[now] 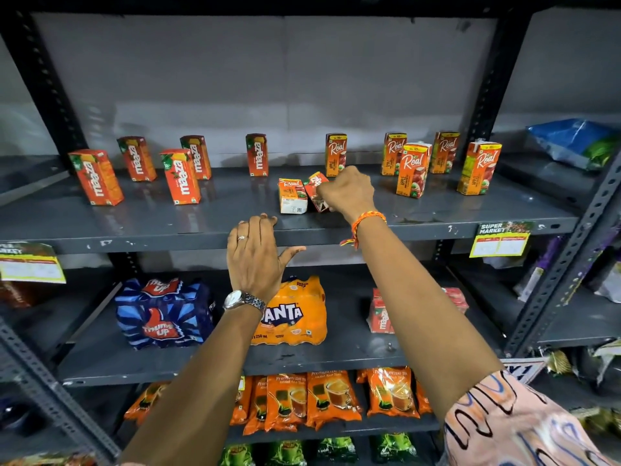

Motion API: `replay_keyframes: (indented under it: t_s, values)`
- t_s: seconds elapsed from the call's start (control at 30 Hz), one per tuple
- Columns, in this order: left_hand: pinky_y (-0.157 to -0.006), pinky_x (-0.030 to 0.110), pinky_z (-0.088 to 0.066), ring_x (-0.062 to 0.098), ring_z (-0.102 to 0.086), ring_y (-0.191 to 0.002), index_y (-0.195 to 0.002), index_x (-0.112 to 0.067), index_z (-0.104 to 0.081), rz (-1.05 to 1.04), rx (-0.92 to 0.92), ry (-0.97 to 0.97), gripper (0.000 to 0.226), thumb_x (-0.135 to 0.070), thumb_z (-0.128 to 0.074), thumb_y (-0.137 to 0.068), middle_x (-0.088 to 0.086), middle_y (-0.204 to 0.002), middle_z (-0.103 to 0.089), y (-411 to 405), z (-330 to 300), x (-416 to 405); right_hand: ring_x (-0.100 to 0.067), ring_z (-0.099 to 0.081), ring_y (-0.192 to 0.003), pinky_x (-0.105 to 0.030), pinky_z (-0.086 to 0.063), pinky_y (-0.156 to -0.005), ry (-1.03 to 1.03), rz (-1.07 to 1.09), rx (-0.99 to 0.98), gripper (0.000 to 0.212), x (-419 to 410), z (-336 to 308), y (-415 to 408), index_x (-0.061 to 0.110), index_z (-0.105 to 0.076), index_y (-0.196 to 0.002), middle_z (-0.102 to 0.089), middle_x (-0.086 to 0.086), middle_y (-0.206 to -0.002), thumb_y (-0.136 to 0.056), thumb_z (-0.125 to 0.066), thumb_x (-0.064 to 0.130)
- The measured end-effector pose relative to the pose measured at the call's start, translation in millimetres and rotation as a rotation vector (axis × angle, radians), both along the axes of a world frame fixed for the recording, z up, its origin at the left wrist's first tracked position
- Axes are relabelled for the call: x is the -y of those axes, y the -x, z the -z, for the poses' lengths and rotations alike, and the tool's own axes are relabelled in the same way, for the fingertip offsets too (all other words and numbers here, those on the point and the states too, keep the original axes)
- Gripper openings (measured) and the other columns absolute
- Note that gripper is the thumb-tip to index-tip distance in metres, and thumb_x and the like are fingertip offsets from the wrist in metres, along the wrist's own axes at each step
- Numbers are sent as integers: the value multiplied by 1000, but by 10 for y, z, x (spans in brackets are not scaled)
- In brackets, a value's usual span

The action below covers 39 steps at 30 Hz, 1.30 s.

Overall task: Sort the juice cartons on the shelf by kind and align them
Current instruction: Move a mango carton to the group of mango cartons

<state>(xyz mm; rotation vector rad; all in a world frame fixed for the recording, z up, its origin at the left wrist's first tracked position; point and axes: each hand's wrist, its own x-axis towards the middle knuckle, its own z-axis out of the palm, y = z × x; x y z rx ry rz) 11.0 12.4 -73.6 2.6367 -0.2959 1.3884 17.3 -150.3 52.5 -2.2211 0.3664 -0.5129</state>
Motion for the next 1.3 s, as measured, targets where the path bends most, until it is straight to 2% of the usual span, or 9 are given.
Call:
replay_keyframes:
  t_s: [0.07, 0.17, 0.3, 0.4, 0.47, 0.63, 0.87, 1.1, 1.3]
  values:
    - [-95, 42, -40, 29, -57, -100, -115, -11, -57, -8, -15, -9, 70, -73, -47, -86, 8, -107, -61, -3, 3, -2, -30, -71, -89, -39, -59, -85, -133, -2, 19, 27, 90, 22, -15, 8, -70, -86, -74, -12, -93, -74, -64, 31]
    - [-96, 41, -40, 28, -57, -100, -115, -12, -57, -8, -7, -9, 69, -73, -47, -86, 8, -108, -61, -15, 11, -9, -19, -69, -69, -32, -59, -70, -315, 4, 78, 19, 169, 66, 11, 10, -63, -73, -73, -10, -87, -79, -68, 27]
    - [-95, 42, -41, 29, -58, -99, -114, -11, -58, -17, 10, -12, 68, -73, -50, -85, 8, -106, -62, -39, 28, -7, -21, -73, -78, -43, -63, -75, -653, -29, 155, 21, 227, 82, 89, 11, -55, -73, -71, -10, -90, -84, -72, 16]
    - [-95, 41, -39, 29, -58, -99, -114, -10, -57, -36, 12, -25, 71, -74, -46, -85, 8, -105, -61, -61, 41, -15, -20, -71, -83, -40, -62, -82, -824, -118, 239, 8, 217, 23, 228, 4, -64, -89, -68, -7, -90, -89, -69, 10]
    - [-95, 41, -38, 30, -57, -99, -114, -9, -58, -37, 15, -25, 73, -75, -45, -85, 9, -105, -61, -67, 52, -17, -23, -70, -93, -33, -61, -81, -908, -197, 320, 26, 195, -38, 367, -5, -65, -113, -69, -9, -98, -91, -66, 9]
    - [-96, 42, -37, 31, -57, -103, -116, -10, -58, -28, -6, -11, 71, -73, -52, -83, 9, -110, -62, -75, 55, -5, -18, -71, -96, -24, -59, -75, -864, -311, 514, 38, 153, -179, 725, -3, -61, -128, -71, -3, -102, -92, -64, 9]
    - [-99, 41, -36, 30, -59, -107, -114, -12, -59, 5, 7, 26, 71, -74, -41, -84, 7, -116, -64, -47, 24, 9, -23, -67, -115, -36, -56, -94, -807, -443, 718, 47, 121, -264, 1204, 2, -54, -139, -70, -11, -121, -93, -61, 10]
    - [-101, 39, -34, 28, -61, -109, -115, -12, -61, 12, -3, 47, 74, -75, -41, -81, 5, -118, -65, 42, 11, 50, -26, -66, -118, -48, -52, -101, -901, -526, 776, 60, 219, -245, 1575, 4, -55, -137, -70, -10, -122, -81, -68, 19]
    - [-105, 40, -35, 28, -59, -114, -118, -12, -59, 12, -62, 36, 72, -73, -43, -83, 5, -122, -64, 34, -9, 43, -20, -68, -112, -43, -55, -96, -873, -488, 716, 53, 259, -248, 1522, 9, -59, -130, -71, -5, -114, -79, -71, 16]
